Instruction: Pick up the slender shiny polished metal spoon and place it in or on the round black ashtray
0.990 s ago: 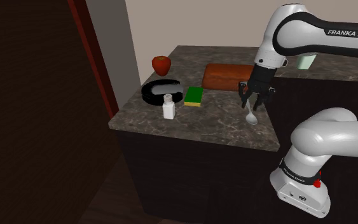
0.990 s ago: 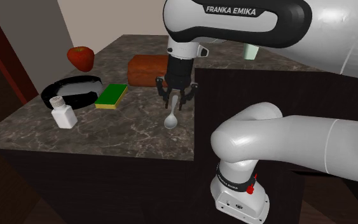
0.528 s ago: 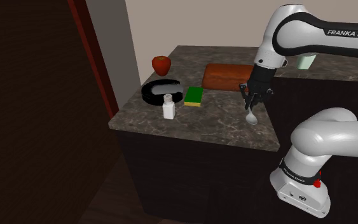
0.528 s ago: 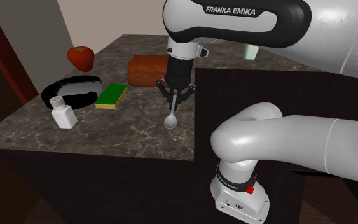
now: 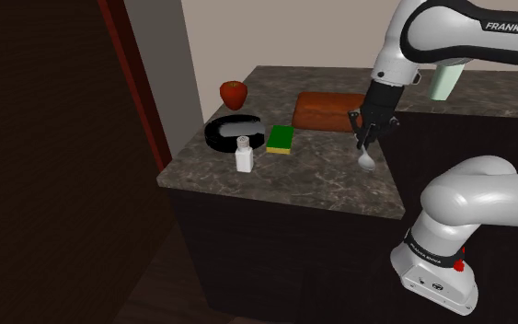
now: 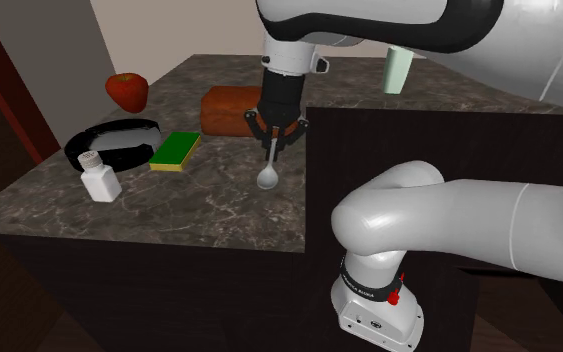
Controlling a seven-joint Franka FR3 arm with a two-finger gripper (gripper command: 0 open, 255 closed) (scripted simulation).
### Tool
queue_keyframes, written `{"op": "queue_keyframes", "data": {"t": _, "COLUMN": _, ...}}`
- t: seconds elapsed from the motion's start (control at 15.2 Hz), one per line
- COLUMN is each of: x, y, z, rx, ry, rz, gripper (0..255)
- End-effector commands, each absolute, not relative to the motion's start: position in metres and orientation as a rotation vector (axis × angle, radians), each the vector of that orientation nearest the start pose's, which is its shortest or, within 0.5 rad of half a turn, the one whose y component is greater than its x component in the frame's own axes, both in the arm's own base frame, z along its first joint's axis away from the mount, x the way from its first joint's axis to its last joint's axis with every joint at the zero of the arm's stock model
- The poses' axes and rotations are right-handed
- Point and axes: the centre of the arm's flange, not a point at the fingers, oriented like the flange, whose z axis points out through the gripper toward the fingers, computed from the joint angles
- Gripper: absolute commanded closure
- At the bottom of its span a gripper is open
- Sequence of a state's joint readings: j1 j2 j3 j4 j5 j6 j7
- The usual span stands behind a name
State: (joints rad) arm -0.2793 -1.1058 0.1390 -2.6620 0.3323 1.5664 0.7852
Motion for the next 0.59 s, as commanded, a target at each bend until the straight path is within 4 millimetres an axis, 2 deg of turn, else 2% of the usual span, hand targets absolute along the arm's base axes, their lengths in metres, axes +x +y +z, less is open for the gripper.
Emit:
{"op": "queue_keyframes", "data": {"t": 0.0, "x": 0.234, "y": 0.009, "z": 0.539, "rx": -2.58, "ry": 1.408, "rz": 0.078, "gripper": 255}}
{"op": "queue_keyframes", "data": {"t": 0.53, "x": 0.234, "y": 0.009, "z": 0.582, "rx": -2.58, "ry": 1.408, "rz": 0.078, "gripper": 255}}
